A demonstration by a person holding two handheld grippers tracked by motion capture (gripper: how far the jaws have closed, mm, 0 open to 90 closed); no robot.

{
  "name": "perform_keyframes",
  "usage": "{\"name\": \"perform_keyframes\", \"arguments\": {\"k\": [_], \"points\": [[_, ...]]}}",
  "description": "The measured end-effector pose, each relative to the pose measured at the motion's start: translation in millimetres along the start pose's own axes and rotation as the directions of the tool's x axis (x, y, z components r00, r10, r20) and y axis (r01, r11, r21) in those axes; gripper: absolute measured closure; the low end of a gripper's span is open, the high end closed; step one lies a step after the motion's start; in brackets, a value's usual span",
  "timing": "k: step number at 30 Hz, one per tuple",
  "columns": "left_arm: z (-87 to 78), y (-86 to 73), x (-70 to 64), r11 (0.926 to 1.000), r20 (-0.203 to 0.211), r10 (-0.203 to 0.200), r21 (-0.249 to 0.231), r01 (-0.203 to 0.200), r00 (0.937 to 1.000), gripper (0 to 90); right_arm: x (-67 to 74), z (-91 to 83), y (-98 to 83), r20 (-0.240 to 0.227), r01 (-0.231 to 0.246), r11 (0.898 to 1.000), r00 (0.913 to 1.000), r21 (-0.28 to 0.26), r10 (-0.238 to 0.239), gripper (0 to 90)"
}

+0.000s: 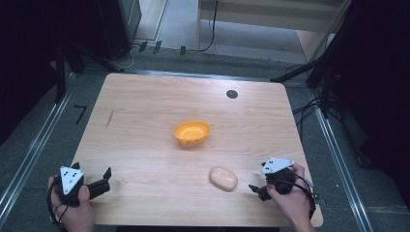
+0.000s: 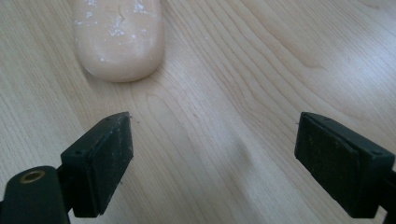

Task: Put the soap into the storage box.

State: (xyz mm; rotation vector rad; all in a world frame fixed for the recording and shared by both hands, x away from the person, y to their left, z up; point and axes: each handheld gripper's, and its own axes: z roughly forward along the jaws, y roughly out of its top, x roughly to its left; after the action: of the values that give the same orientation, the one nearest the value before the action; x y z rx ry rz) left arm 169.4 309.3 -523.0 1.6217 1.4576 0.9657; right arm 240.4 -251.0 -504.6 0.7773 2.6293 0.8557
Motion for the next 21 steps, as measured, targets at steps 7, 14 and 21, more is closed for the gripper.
{"name": "perform_keyframes", "arguments": {"k": [7, 14, 21], "points": [[0.5, 0.0, -0.1, 1.0000, 0.003, 0.000, -0.001, 0.000, 1.0000, 0.0, 5.6, 6.7, 9.1, -0.027, 0.018, 1.000, 0.9995, 0.013, -0.018, 12.6], [0.5, 0.2, 0.3, 1.0000, 0.007, 0.002, 0.005, -0.002, 1.0000, 0.0, 11.4, 13.5, 17.3, -0.058, 0.027, 0.999, 0.9980, 0.028, -0.025, 12.8], [0.8, 0.3, 0.5, 1.0000, 0.013, 0.001, 0.006, -0.001, 0.9999, 0.0, 15.5, 18.8, 22.5, -0.075, 0.026, 0.999, 0.9969, 0.038, -0.023, 13.0]]}}
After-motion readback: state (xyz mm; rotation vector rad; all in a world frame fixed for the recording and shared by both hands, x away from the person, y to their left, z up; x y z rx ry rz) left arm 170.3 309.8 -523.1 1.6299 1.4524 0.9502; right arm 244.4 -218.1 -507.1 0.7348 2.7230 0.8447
